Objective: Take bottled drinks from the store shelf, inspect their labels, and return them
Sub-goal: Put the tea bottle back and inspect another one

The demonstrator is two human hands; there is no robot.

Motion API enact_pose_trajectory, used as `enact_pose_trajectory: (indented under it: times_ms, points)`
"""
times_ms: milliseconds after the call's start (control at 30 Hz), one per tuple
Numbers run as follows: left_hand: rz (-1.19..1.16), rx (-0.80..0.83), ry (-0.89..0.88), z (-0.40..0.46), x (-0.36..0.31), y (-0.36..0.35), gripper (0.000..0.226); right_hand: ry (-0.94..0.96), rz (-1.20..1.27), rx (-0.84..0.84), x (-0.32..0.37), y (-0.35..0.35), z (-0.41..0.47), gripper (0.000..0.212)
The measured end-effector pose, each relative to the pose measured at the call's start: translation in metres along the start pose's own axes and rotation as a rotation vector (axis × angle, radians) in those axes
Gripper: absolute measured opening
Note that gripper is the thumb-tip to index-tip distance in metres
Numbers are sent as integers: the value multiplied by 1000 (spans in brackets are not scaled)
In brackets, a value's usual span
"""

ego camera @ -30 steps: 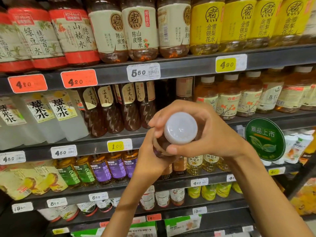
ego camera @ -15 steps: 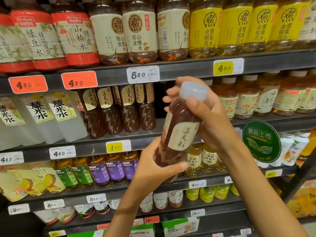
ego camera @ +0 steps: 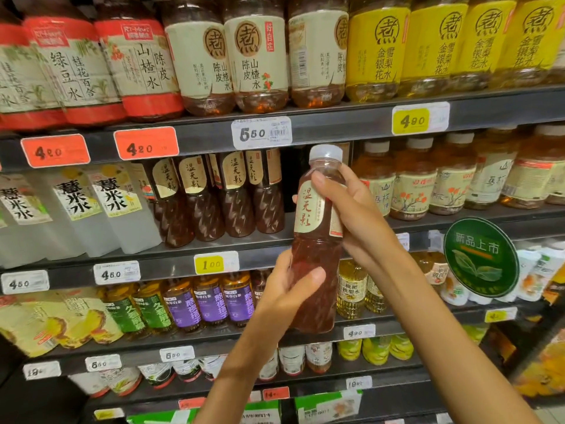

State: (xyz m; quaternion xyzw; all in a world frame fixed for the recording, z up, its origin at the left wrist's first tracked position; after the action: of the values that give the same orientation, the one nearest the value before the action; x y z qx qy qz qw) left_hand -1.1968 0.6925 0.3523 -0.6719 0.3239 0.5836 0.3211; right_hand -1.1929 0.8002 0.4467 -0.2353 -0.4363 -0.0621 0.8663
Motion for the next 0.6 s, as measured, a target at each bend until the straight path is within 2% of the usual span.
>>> enact_pose_trajectory:
  times_ms: [100,167,233,333,433,600]
  points:
    - [125,-149,-53,4,-1,6,62,27,-71,12,-3,5,12,44]
    - [170,-253,-56,9,3,12,56,10,-122,40,-11,4,17,41]
    - [168,-332,-48,15,7,15,59,-9,-292,76,-20,5,20,41]
    - [200,-448,-59,27,7,21,70,-32,-580,77,-29,12,22,69]
    - [287,-540,-100,36,0,29,80,43,-667,84,-25,11,25,86]
    - [315,-546,-103,55,-7,32,87,77,-660,90,-23,12,38,64]
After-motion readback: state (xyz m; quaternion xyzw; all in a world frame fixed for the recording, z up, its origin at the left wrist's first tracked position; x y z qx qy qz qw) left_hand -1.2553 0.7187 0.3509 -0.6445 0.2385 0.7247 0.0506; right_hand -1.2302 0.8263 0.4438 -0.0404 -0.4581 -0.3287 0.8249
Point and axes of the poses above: each hand's wrist, its own z-axis towards the middle knuckle, its own y-axis out of the back of the hand, x = y × z, the point moved 10 cm from there along z, towards the middle knuckle, and after that the axes turned 13 degrees about y, right-handed, at the moved point
